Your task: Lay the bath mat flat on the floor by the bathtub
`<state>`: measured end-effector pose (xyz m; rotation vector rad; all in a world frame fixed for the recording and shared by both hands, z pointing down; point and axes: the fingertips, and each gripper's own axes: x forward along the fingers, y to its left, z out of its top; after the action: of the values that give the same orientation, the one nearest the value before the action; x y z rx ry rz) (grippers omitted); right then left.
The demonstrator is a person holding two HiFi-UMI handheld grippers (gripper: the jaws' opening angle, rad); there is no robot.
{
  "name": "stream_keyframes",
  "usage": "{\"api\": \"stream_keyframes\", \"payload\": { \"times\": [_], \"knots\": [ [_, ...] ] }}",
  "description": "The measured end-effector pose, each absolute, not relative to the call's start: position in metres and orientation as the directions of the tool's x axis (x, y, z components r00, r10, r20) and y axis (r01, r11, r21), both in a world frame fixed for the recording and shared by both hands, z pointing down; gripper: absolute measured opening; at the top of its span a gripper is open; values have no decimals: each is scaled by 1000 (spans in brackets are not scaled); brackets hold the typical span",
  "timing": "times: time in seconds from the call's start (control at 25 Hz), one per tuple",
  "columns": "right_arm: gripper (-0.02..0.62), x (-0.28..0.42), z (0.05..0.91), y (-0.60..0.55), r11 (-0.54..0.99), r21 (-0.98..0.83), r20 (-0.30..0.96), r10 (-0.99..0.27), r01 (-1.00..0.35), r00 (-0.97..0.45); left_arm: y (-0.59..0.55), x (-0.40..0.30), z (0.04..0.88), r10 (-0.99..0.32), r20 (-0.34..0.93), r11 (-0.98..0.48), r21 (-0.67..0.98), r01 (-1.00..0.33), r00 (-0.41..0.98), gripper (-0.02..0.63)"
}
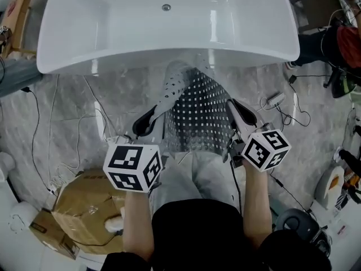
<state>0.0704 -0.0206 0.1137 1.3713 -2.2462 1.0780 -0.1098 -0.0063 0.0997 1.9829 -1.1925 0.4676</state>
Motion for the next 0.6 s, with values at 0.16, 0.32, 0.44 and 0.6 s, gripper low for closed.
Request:
{"api": "stream_keyframes", "payload": {
  "times": [0.16, 0.32, 0.44, 0.6],
  "knots": [
    [23, 77, 139, -18, 245, -450, 606, -622, -859, -495, -6, -105, 124, -547, 666, -295, 414, -861, 508, 18],
    [23, 83, 163, -18, 254, -441, 633, -592, -861, -499, -6, -100, 149, -510, 684, -294, 430, -853, 521, 20],
    [23, 86, 185, -17, 247, -442, 648, -578, -863, -497, -6, -104, 170, -494, 699, -273, 441, -855, 518, 20],
    [23, 91, 216, -14, 228, -449, 659, -569, -864, -493, -4, -107, 200, -466, 732, -261, 424, -867, 498, 20]
  ]
}}
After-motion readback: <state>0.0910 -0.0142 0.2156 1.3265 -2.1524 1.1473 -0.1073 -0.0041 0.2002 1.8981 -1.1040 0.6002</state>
